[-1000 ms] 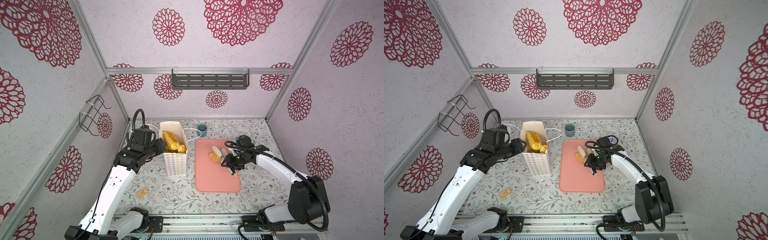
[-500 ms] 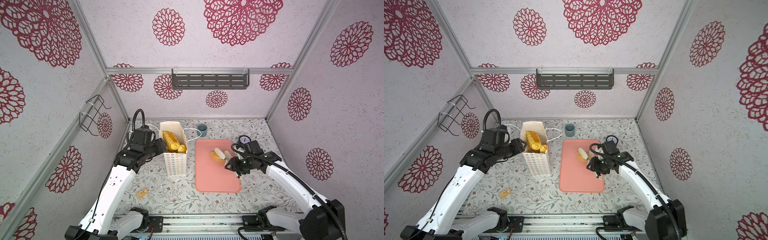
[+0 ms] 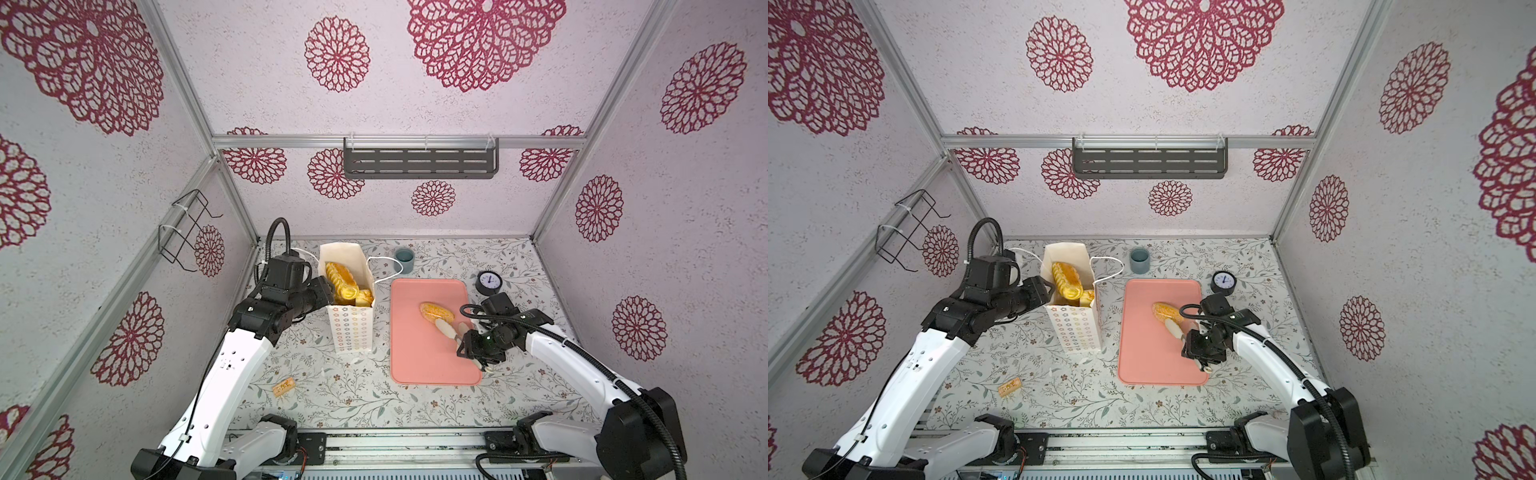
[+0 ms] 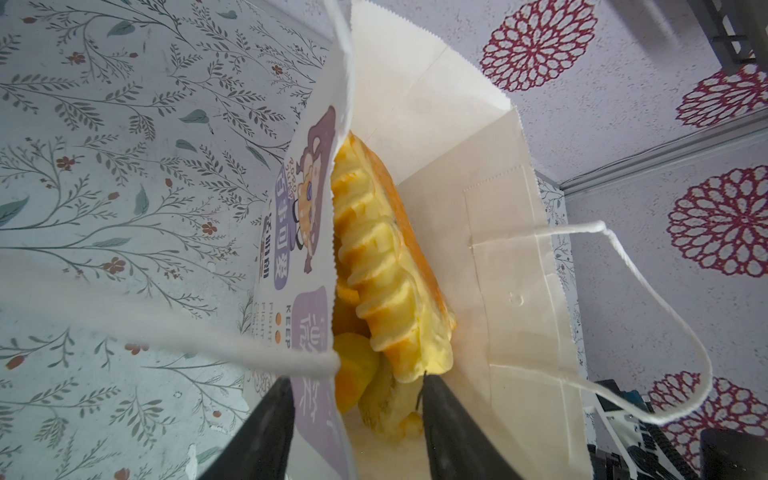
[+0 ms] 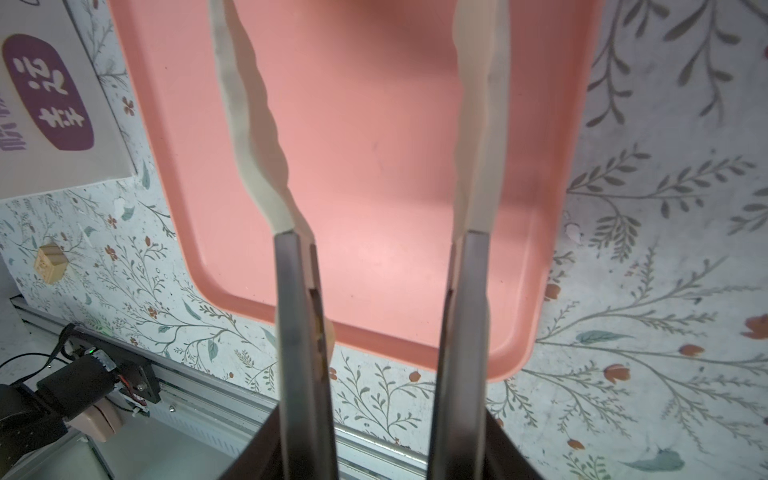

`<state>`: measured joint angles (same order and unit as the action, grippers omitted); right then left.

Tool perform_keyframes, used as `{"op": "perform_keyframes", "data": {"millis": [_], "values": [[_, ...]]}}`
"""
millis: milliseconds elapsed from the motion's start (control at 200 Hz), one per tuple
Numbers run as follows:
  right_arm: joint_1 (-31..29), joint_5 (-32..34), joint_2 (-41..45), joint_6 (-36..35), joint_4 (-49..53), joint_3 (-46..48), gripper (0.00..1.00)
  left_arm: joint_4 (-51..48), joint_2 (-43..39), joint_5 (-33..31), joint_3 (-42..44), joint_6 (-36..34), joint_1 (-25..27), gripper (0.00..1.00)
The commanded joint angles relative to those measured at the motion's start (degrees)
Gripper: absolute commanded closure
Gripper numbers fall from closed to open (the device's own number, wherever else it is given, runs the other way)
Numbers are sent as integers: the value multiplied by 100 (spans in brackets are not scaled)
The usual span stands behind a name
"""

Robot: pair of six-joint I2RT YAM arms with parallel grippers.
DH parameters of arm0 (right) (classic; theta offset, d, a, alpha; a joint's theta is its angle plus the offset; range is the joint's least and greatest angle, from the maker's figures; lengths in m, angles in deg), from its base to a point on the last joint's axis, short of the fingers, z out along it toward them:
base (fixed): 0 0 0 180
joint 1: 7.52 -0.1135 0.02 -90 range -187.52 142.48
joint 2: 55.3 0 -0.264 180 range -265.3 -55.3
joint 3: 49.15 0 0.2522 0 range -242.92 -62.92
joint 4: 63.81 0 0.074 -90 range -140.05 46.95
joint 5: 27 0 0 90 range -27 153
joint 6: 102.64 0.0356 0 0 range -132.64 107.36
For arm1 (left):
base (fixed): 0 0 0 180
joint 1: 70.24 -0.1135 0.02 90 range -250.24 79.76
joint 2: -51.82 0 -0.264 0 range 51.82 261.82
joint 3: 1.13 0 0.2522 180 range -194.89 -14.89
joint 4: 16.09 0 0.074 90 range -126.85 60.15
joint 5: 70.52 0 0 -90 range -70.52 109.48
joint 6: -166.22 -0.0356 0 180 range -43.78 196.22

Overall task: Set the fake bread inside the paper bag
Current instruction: 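Lower the right tongs onto the orange sugar-coated roll and pinch it, then lift the sugar-coated roll with the right tongs and carry it over the bag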

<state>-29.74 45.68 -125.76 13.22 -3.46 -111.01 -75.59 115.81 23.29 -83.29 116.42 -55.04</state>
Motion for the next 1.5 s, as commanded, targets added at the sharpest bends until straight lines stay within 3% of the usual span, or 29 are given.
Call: {"op": "perform_keyframes", "data": {"millis": [0, 290, 680, 881, 946, 1191, 1496], "values": [[-36, 139, -98, -209, -50, -92, 48, 155, 59, 14, 2, -73, -63, 47], [-31, 504, -853, -362, -297, -537, 46, 192, 115, 62, -15, -78, -71, 48], [-2, 696, -1893, -840, -255, -1815, 45, 158, 84, 26, 11, -85, -90, 47], [11, 524, -2372, -873, -354, -2231, 52, 130, 62, 19, -30, -66, -97, 48], [7, 528, -2445, -845, -359, -2307, 60, 92, 61, 6, -74, -70, -101, 47], [1, 537, -1819, -623, -217, -2423, 74, -127, -27, -125, -309, -155, -107, 35], [-153, 588, -679, -340, 368, -3595, 75, -302, -164, -277, -628, -157, -176, 15]]}}
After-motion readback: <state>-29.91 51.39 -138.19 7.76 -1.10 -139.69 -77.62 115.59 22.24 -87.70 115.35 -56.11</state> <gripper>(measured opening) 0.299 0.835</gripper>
